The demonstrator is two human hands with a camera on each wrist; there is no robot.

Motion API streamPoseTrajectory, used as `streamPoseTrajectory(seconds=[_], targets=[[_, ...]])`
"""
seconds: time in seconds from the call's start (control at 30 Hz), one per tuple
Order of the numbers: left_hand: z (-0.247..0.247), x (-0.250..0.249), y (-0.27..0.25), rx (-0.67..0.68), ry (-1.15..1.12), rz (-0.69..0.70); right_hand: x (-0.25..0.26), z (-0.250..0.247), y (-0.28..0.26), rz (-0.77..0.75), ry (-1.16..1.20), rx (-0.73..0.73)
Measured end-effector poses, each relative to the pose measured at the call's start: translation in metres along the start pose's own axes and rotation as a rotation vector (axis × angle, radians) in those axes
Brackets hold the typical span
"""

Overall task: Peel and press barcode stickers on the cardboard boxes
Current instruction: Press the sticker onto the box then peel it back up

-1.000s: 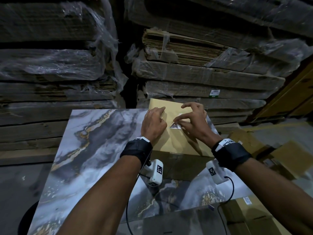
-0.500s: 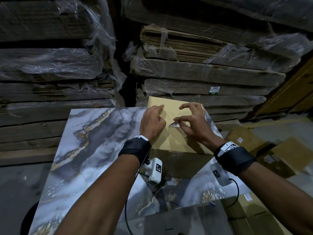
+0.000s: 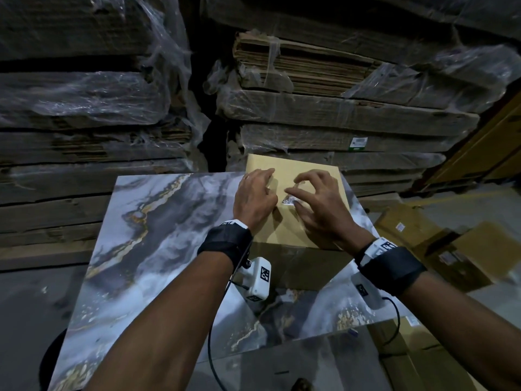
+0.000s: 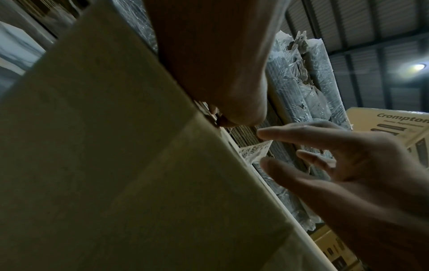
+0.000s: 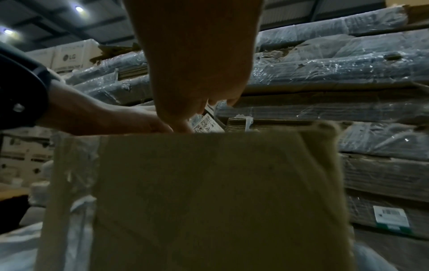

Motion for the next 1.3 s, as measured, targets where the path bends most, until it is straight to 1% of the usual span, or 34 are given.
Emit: streamPoseTrajectory(seconds=[0.1,0.17,0.23,0.4,0.63,0.8,1.07,1.3], targets=[[-0.001,0.001,0.001,0.002,0.018,-0.011,0.007,0.011,0.015,-0.037,-0.038,0.134],[-0.001,0.000,0.002,0.003,0.036,-0.013,0.013,0.011,0.024,-0.078,-0.072,0.163],[-0.002,-0.001,0.001,-0.005,0.064,-0.019,0.012,0.008,0.026,-0.085,-0.071,0.161],[-0.003,-0.004,-0.002,-0.026,0.086,0.008,-0.009,0.007,0.008,0.012,0.065,0.109],[-0.001,0.000,0.001,-0.027,0.055,0.000,-0.018,0.001,0.003,0.046,0.164,0.043],[-0.001,-0.001,0.001,-0.039,0.066,0.007,-0.018,0.000,-0.007,0.047,0.198,0.014],[0.000,0.000,0.003,-0.058,0.081,-0.007,-0.023,-0.013,-0.022,0.078,0.233,-0.091],[0.001,0.000,0.003,-0.060,0.083,-0.006,-0.026,-0.019,-0.038,0.074,0.220,-0.151]])
Point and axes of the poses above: each hand's wrist, its own y-axis towards the middle knuckle, its own z-axis out of the palm, x = y × z, the point moved 9 cm from there along y, towards the middle knuckle, and after that the axes turned 14 degrees about -z, right-handed, at the moved point
